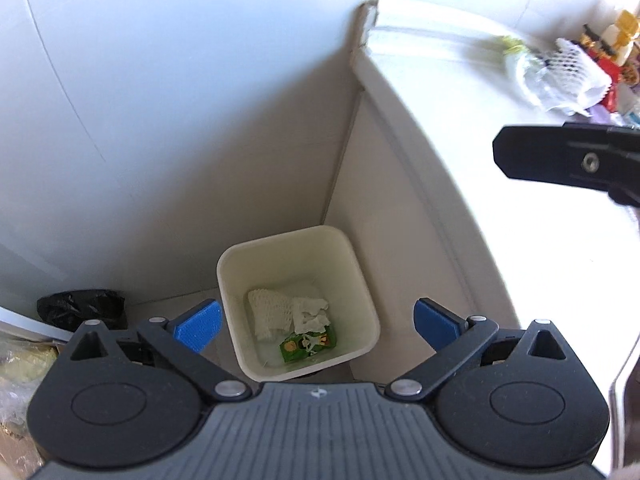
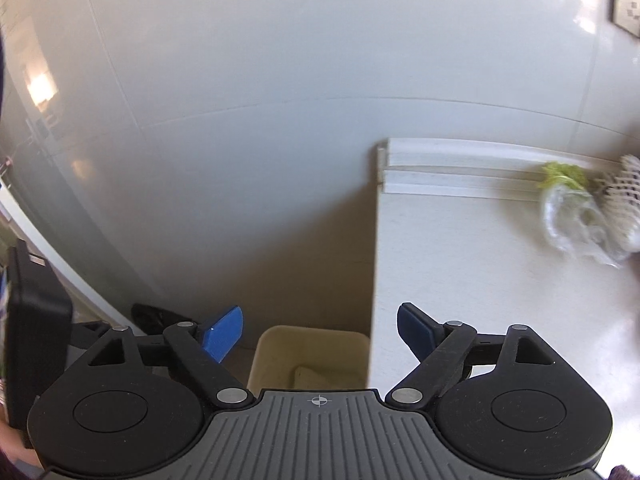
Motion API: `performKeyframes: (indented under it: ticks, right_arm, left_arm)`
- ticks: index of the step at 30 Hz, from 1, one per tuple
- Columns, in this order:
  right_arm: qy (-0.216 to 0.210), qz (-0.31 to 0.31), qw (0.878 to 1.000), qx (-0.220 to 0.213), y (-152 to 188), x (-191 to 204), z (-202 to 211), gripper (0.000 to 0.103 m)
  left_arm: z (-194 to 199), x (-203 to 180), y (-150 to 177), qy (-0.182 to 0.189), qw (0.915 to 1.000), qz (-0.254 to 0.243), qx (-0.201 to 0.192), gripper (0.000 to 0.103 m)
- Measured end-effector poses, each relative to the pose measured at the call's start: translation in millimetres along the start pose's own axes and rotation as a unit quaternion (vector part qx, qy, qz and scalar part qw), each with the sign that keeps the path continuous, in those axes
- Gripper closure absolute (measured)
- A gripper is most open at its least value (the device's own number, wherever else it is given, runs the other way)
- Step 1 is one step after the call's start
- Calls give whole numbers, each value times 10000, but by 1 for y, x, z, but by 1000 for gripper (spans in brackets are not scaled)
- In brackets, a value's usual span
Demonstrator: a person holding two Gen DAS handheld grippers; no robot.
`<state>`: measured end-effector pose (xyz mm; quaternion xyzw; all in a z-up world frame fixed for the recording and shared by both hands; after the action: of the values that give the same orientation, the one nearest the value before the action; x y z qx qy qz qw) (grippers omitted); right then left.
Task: Collect trash
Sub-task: 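Move both open tools back over the counter toward the remaining trash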
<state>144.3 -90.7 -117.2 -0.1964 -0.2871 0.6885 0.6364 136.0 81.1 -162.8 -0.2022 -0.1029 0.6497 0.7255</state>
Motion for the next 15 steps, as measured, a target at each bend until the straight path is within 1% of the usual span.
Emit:
performKeyframes:
  ticks: [1, 5, 9, 15]
  right_arm:
    - [26, -28, 10000, -31, 2, -6, -3, 16]
    - [185, -106, 9997, -139, 6, -18, 12, 13]
    - [333, -209, 9989, -253, 11, -29, 24, 12]
    - [587, -449, 9964, -426, 20, -54, 45, 9]
  left_arm:
    - [2, -2, -2, 12, 10000, -25, -26, 1]
    - [14, -12, -5, 47, 9999, -109, -77, 1]
    - [26, -25, -10, 79, 9996, -238, -153, 1]
    - [38, -49, -19, 204, 9982, -470, -305, 1]
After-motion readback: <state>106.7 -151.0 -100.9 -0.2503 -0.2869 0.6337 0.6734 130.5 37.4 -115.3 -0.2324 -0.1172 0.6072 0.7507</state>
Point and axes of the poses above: each gripper's, at about its wrist camera, not at the fingertips, and z roughly against the way its jaws point, x to its left, y to its underside, the point moved 3 cm from there along -z, roughly the way its jaws point
